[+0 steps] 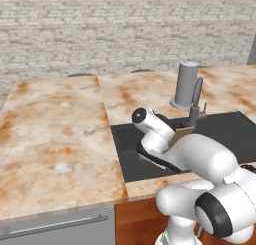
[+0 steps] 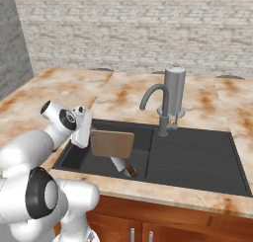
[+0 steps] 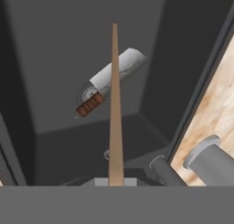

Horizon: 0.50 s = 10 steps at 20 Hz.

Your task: Move the cutting board and knife to the sink. Then move spray from the cabinet to the counter.

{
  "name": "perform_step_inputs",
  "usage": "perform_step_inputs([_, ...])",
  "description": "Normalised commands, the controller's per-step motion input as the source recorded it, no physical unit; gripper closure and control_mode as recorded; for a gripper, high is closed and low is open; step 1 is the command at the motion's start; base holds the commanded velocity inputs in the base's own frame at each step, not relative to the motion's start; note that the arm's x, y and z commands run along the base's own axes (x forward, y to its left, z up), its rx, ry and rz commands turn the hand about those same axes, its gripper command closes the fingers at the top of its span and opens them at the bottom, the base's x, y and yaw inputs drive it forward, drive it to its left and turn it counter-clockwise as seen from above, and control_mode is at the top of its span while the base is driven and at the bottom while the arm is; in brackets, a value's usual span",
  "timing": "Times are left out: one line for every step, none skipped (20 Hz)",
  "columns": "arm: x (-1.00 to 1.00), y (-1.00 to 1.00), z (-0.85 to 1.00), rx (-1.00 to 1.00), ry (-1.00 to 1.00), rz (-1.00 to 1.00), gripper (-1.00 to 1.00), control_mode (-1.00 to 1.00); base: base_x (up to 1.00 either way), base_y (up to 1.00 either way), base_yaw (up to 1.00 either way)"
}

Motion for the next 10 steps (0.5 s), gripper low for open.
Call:
perform_step_inputs([0.16,-0.09,-0.20,0.00,0.00,0.00,1.00,-1.00,0.00,0.00,0.00])
perform_step_inputs([0.15,-0.04,-0.17,0.00,0.00,0.00,1.00,-1.00,0.00,0.00,0.00])
perform_step_inputs([0.16,-0.06,-0.19,0.00,0.00,0.00,1.00,-1.00,0.00,0.00,0.00])
perform_step_inputs([0.20,-0.05,-0.23,0.00,0.00,0.00,1.00,-1.00,0.00,0.00,0.00])
perform_step_inputs([0.21,-0.04,-0.25,0.00,0.00,0.00,1.00,-1.00,0.00,0.00,0.00])
perform_step_inputs([0.22,-0.04,-0.29,0.00,0.00,0.00,1.00,-1.00,0.00,0.00,0.00])
perform_step_inputs([0.25,-0.04,-0.31,0.00,0.00,0.00,1.00,-1.00,0.00,0.00,0.00])
perform_step_inputs([0.28,-0.03,-0.30,0.00,0.00,0.00,1.00,-1.00,0.00,0.00,0.00])
perform_step_inputs([0.29,-0.01,-0.26,0.00,0.00,0.00,1.00,-1.00,0.00,0.00,0.00])
perform_step_inputs([0.29,0.00,-0.26,0.00,0.00,0.00,1.00,-1.00,0.00,0.00,0.00])
